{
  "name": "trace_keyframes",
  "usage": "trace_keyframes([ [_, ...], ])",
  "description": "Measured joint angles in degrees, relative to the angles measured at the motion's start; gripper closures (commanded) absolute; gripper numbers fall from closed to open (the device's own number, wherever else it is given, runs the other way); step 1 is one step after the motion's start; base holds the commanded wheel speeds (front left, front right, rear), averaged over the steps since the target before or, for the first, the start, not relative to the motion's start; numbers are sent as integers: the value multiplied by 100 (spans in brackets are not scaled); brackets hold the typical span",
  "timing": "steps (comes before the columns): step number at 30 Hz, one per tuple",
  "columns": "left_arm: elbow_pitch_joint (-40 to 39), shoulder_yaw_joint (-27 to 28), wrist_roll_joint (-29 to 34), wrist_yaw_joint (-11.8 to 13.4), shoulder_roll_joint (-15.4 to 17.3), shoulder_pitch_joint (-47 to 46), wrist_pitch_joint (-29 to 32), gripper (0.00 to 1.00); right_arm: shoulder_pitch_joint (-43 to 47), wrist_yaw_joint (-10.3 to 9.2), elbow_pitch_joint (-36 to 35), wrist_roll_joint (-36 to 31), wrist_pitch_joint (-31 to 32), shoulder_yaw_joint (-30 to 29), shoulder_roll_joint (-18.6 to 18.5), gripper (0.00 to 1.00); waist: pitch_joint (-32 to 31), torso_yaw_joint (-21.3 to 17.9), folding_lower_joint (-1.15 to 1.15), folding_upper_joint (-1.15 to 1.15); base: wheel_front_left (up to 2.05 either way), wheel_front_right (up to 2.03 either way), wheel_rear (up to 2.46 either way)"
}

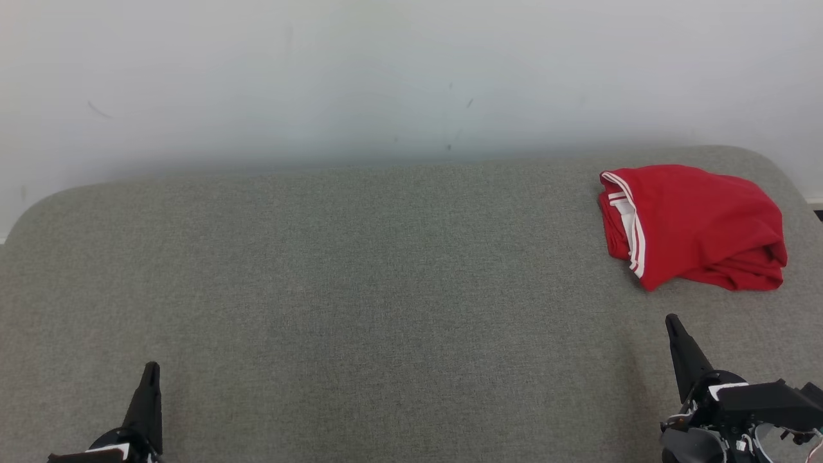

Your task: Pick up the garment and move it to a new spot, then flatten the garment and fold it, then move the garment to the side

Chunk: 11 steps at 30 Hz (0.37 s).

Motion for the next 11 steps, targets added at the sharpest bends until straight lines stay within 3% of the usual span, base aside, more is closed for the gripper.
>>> trace_keyframes([
  [11, 1, 0, 0, 0, -1, 0, 0, 100, -1, 18, 2, 0, 0, 0, 0, 100, 0, 0, 0, 0, 0, 0, 0],
])
